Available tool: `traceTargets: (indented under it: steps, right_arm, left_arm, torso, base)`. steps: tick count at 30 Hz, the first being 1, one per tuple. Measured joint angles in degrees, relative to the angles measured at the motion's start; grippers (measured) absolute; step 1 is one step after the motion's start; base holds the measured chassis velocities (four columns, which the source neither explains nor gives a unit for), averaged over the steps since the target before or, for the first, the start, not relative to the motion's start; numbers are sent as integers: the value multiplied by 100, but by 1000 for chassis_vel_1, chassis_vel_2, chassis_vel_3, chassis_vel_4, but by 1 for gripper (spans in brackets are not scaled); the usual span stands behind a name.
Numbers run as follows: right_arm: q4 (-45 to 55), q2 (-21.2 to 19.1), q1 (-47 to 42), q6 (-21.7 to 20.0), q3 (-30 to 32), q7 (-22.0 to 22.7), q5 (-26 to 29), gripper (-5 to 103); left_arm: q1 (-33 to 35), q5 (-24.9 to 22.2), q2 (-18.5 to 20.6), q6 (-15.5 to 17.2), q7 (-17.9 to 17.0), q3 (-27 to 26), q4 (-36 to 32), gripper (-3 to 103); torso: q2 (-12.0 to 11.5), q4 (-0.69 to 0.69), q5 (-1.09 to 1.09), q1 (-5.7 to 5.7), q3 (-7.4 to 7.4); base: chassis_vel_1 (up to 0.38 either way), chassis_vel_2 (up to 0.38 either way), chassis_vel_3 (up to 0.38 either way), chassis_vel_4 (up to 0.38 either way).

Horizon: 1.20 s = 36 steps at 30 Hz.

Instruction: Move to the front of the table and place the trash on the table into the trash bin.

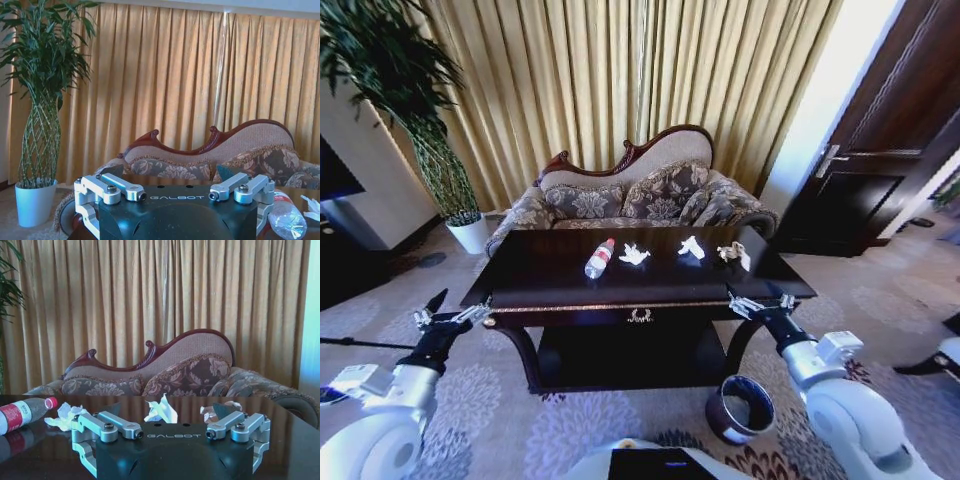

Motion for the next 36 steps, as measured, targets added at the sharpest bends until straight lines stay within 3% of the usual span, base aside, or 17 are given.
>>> traceTargets:
  steps: [7, 11, 20, 29, 36]
  right_arm:
    - [-404, -467, 491, -332, -108, 147, 545, 100]
    - [-1249, -1043, 1440, -696, -265, 445, 1048, 100]
    - [-2699, -1743, 3030, -953, -903, 786, 1491, 100]
    - [-3877, -1769, 4715, -1141, -2113, 978, 1634, 100]
    - [-4360, -1637, 5283, -1442, -2691, 1109, 1645, 100]
  left_arm:
    - [82, 52, -11, -9, -31, 51, -64, 100]
    - [175, 77, 25, -5, -182, 82, -211, 100]
    - [471, 123, -206, -1, -198, -129, -368, 100]
    - [601, 155, -286, -1, -212, -225, -477, 100]
    - [645, 154, -295, 2, -230, -305, -507, 100]
  torso:
    - [5, -1, 1, -12, -5]
    - [5, 0, 3, -11, -3]
    - [2, -1, 2, -4, -1]
    - [1, 3, 1, -5, -1]
    - [2, -1, -1, -6, -2]
  base:
    - [0, 0, 0, 0]
    - [0, 0, 0, 0]
    - [0, 0, 0, 0]
    - [0, 0, 0, 0]
    - [0, 0, 0, 0]
